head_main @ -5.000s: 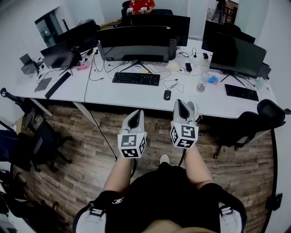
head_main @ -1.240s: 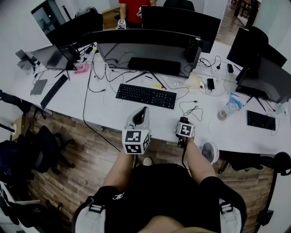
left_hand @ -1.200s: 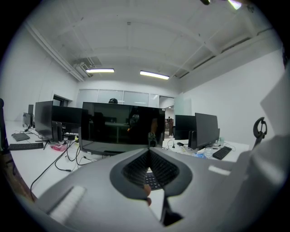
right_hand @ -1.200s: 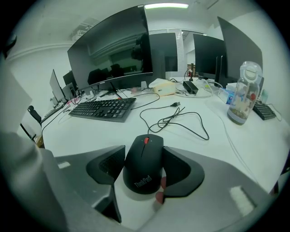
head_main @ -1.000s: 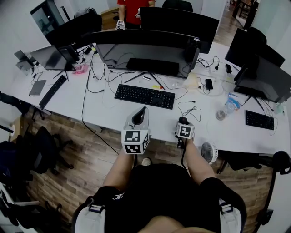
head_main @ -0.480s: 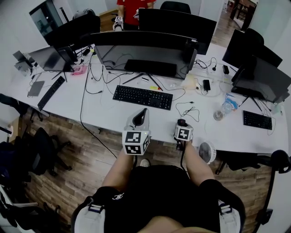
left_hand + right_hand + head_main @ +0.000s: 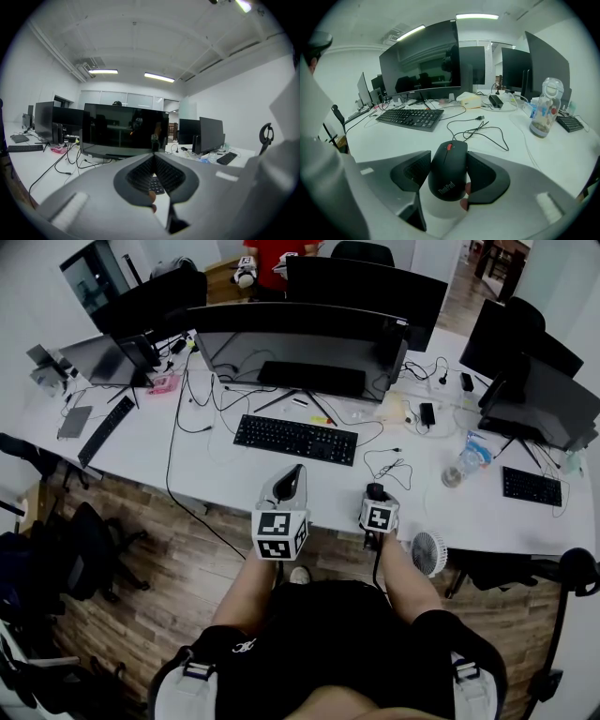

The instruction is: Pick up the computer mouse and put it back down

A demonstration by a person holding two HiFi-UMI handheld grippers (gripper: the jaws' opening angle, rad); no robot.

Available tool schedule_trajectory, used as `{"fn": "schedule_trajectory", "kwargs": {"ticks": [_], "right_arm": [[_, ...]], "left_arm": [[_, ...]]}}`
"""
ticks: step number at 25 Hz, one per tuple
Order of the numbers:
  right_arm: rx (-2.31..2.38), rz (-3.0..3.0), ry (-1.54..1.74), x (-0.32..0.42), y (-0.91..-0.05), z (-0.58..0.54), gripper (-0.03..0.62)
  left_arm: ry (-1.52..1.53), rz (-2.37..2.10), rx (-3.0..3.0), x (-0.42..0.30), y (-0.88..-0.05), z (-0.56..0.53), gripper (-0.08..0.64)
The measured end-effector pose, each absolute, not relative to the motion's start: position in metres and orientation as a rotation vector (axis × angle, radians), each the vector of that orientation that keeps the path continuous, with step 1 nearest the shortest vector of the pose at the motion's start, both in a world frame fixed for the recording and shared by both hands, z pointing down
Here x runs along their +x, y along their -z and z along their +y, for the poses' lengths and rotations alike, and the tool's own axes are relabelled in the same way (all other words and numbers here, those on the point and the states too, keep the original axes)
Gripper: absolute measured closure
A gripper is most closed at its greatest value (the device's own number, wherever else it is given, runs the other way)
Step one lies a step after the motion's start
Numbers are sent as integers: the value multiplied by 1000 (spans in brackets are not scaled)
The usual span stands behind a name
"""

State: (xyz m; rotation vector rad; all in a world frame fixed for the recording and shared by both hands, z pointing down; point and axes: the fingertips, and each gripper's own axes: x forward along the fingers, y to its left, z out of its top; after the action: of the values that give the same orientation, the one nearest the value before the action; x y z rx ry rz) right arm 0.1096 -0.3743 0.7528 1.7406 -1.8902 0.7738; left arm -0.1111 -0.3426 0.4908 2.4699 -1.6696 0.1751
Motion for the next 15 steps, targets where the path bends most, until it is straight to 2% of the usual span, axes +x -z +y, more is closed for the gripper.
{"fn": "schedule_trajectory", "kwargs": {"ticks": [15], "right_arm": [[1953,-1996,-610,134,-666,-384,345]], "left_arm": [[-178,-1624,2491,-99,-495,-346,506]]}}
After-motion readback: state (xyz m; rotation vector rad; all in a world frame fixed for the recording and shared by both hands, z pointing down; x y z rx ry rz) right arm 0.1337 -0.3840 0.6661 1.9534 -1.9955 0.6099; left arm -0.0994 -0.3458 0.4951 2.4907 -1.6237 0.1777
